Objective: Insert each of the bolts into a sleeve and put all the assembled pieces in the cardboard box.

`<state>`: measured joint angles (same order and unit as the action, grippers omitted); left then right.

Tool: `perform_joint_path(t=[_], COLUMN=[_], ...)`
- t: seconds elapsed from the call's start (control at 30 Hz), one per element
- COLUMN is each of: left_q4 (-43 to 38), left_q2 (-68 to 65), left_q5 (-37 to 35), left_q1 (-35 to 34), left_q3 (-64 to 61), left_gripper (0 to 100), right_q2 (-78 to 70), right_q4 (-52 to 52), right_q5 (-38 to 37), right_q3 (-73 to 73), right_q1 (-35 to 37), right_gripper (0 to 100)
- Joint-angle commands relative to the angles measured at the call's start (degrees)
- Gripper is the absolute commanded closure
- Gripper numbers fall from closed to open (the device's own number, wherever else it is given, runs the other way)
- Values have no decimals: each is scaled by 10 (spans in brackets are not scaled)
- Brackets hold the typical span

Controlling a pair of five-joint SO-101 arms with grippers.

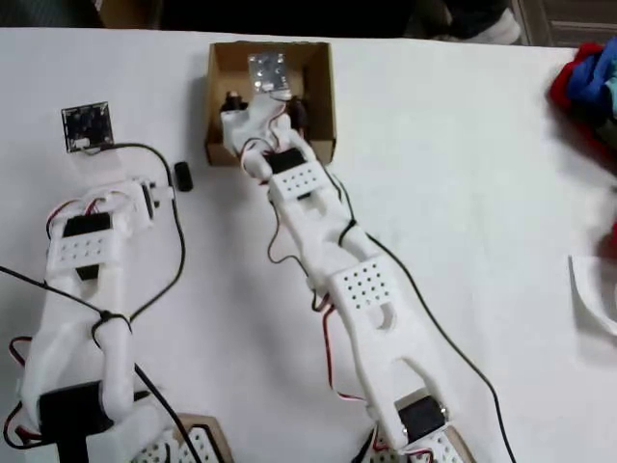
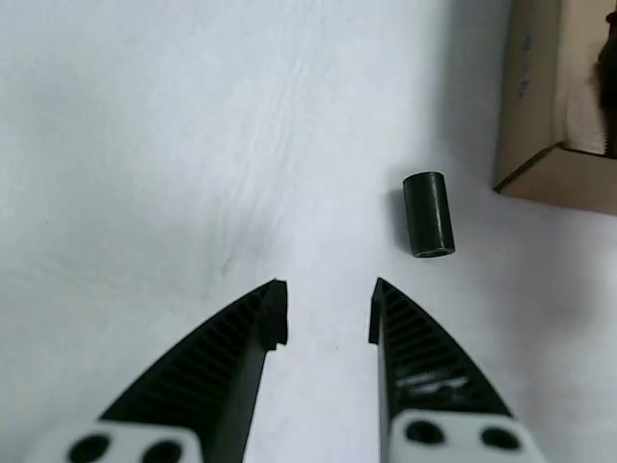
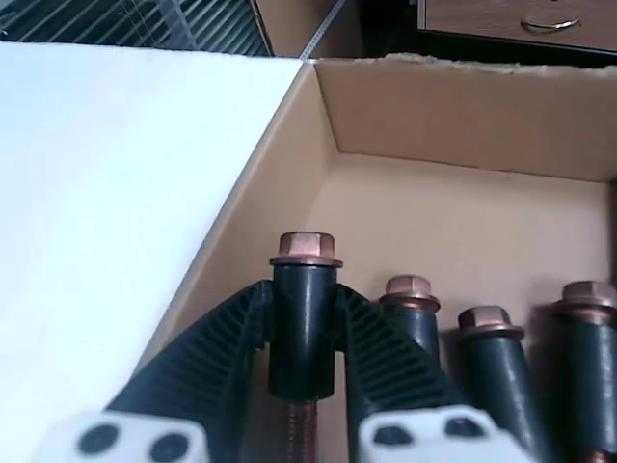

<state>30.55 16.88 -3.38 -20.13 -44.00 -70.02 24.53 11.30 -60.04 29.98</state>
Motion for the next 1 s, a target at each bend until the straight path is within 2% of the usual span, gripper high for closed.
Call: perform_joint_path(t=[0.0,0.33,0.73,0.87,0.97], left_q4=[-7,-6,-6,-6,-6], left_q2=[3,3,3,3,3], left_q5=[2,2,2,2,2], left_q1=[-4,-4,-4,-4,-4], left_q3=[3,3,3,3,3], left_gripper=[842,842,842,842,842], right_q2=[0,-74,-77,-76,-75], right_q4=[-20,-22,-6,21,25], right_q5=[6,6,6,6,6], right_q3=[-14,-102,-105,-105,-106], right_q1=[0,1,0,0,0], right_gripper=[979,979,974,887,872])
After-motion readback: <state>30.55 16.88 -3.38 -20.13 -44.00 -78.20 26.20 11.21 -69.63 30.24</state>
